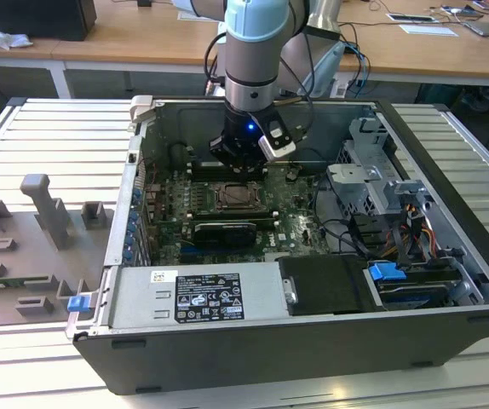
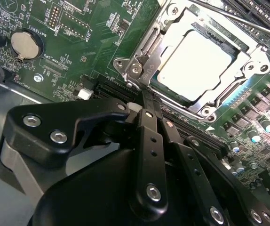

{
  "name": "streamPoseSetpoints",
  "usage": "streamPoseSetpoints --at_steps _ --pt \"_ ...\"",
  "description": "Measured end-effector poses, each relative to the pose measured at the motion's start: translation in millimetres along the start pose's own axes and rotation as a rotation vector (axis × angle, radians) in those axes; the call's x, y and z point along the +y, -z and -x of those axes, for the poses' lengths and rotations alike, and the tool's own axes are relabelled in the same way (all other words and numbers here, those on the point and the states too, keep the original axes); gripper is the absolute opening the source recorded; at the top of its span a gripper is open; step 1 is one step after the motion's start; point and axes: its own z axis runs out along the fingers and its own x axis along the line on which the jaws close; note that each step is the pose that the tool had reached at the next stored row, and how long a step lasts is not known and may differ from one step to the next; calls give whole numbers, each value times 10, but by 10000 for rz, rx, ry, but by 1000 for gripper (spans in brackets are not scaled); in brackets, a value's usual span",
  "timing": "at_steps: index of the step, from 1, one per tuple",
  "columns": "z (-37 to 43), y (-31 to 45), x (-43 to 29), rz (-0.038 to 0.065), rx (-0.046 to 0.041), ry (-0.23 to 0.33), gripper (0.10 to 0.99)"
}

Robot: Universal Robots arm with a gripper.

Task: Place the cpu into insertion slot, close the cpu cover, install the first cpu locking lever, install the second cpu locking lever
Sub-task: 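Install the first cpu locking lever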

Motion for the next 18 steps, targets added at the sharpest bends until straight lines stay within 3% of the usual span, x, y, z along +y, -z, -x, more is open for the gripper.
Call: streamPoseSetpoints --at_steps 7,15,18 --pt "3 -1 0 11 -2 0 106" --pt "6 -4 0 97 -4 -2 106" --pt "7 24 2 97 -4 -2 106"
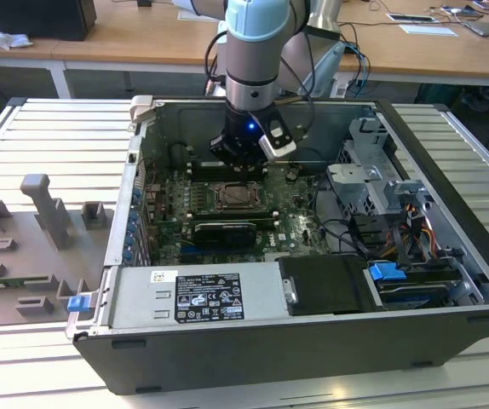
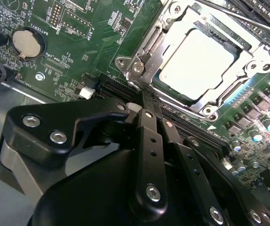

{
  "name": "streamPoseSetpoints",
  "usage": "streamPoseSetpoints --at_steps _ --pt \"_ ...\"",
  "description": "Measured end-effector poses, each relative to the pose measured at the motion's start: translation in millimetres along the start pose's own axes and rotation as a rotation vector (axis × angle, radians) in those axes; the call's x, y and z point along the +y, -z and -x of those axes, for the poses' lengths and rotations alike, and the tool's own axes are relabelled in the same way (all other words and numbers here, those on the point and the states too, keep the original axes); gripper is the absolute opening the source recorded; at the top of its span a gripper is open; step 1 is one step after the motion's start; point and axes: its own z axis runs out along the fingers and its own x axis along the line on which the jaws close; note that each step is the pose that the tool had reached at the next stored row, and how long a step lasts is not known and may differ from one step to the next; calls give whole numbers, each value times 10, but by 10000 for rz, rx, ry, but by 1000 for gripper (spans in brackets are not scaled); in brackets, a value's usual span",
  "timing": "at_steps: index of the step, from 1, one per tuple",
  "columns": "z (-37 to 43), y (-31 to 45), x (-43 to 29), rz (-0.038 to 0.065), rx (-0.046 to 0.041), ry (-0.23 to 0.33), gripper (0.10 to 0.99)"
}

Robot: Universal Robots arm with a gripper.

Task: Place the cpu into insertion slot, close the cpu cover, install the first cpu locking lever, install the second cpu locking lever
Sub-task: 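Install the first cpu locking lever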

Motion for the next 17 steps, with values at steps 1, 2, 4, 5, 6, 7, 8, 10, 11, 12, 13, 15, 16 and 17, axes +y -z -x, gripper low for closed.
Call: streamPoseSetpoints --at_steps 1,2,4,5,6,7,8,10,11,12,13,15,16,17 --pt "0 21 2 0 0 0 106" --pt "1 51 5 -1 0 0 106" --pt "2 78 7 -1 1 1 106" --pt "2 77 5 2 -1 2 106" --pt "2 78 3 2 -1 2 106" --pt "1 79 1 -2 1 0 106" --pt "2 80 -9 -1 1 2 106" --pt "3 82 -36 0 0 0 106" --pt "3 83 -39 0 0 1 106" --pt "3 83 -43 0 0 0 106" --pt "3 83 -46 0 0 0 106" --pt "4 83 -51 0 0 1 106" --pt "4 84 -54 0 0 1 106" --pt "4 85 -59 -1 1 1 106"
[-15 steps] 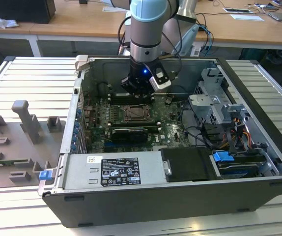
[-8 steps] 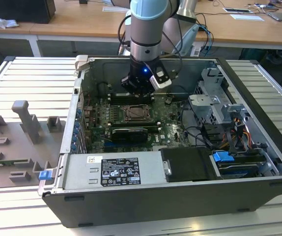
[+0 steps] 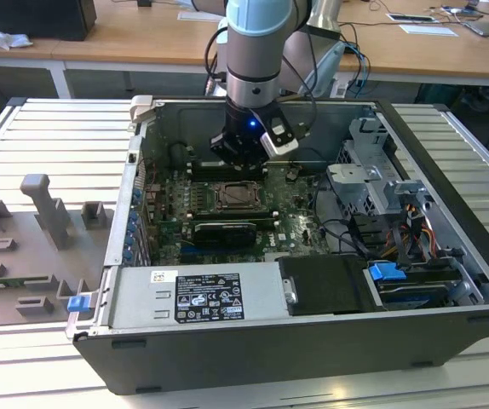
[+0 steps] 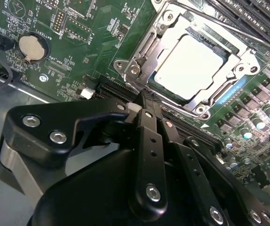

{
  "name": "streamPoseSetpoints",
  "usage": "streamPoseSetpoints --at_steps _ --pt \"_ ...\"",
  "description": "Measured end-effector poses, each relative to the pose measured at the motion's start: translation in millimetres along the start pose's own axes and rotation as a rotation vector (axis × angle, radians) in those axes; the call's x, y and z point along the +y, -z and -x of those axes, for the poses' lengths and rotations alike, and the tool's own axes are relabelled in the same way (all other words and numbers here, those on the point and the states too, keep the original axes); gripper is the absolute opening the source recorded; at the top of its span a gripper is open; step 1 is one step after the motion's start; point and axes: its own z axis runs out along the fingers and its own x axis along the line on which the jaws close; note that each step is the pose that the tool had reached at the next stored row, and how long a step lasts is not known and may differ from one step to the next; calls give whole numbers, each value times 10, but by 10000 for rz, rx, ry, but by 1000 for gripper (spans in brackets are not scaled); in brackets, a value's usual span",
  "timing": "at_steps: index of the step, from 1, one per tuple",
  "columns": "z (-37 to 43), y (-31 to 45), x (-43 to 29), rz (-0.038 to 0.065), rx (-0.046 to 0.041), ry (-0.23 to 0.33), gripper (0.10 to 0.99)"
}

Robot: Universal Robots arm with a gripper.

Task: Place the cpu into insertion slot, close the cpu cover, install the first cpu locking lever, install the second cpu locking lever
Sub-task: 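Install the second cpu locking lever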

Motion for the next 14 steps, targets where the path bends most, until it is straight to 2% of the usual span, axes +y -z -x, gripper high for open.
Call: streamPoseSetpoints --at_steps 8,14 --pt "0 5 -61 3 -1 0 106" --pt "0 28 -69 2 -1 -1 106"
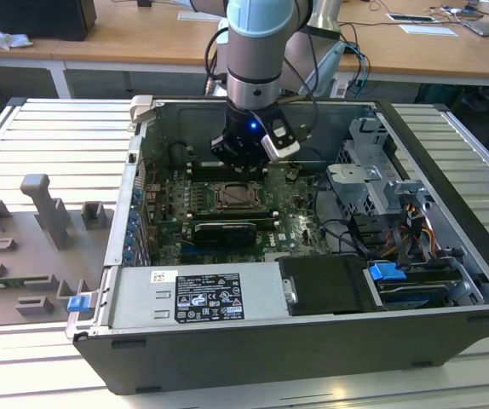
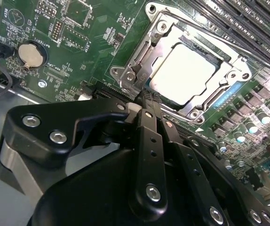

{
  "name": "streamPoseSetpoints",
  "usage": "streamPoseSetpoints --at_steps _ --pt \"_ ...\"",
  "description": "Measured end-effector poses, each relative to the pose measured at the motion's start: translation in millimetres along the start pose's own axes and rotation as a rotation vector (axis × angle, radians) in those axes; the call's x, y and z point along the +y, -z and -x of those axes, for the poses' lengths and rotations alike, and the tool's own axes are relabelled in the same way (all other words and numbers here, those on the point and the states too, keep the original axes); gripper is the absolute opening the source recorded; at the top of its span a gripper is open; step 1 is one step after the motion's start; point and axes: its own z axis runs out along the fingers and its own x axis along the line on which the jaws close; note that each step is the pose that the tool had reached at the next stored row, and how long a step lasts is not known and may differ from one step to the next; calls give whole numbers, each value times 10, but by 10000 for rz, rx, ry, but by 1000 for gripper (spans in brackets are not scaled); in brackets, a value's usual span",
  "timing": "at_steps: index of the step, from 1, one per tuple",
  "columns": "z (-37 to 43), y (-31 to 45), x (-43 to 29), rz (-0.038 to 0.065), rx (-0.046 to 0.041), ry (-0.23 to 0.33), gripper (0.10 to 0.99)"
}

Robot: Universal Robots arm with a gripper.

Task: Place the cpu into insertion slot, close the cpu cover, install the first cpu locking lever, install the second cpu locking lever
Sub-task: 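Install the second cpu locking lever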

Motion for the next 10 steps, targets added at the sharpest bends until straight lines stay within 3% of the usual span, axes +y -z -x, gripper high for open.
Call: streamPoseSetpoints --at_steps 10 --pt "1 43 -17 0 0 1 106"
